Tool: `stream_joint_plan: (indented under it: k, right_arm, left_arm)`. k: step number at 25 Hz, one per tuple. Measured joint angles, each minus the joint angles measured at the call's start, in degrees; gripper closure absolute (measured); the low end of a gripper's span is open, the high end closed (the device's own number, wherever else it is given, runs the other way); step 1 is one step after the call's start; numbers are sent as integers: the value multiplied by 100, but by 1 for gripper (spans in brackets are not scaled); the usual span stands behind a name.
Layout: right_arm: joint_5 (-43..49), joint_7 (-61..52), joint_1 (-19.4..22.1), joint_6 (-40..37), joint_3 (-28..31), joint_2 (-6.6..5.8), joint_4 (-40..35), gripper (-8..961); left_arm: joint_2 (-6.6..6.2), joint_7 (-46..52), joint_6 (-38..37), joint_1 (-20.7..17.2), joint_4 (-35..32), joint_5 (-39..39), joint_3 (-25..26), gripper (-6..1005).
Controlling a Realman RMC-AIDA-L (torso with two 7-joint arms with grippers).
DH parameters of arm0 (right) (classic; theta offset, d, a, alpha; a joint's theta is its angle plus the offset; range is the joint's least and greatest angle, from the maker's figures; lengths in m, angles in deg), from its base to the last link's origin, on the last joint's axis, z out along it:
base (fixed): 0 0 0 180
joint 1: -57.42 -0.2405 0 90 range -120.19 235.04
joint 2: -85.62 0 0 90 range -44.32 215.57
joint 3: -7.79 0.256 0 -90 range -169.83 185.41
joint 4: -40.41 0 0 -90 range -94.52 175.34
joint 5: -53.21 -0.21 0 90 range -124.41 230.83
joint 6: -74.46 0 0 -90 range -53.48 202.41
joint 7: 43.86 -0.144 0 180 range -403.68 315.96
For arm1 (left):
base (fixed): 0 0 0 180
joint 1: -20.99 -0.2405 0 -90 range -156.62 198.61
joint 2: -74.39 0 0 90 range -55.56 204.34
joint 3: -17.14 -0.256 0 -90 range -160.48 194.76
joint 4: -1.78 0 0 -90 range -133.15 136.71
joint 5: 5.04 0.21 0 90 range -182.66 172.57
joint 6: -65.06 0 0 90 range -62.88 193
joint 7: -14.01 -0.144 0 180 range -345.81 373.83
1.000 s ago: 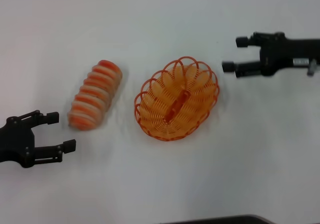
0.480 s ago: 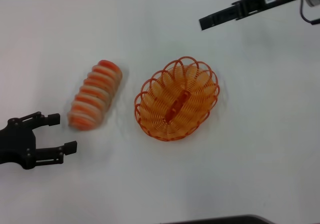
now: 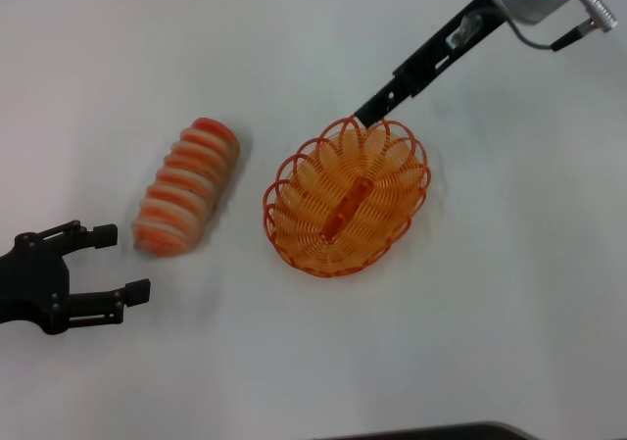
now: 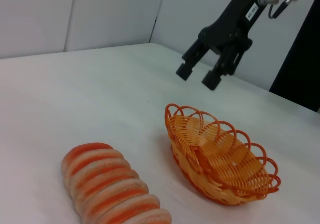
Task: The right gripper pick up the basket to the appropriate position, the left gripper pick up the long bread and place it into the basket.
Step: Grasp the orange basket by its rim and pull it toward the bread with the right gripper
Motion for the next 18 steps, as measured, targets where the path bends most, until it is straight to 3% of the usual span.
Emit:
stream_joint_plan:
  k: [18]
  right_arm:
    - [209,-149,-91,878,-930,-28,959,58]
  left_arm:
    - [25,-71,8,12,30,2,-12,67]
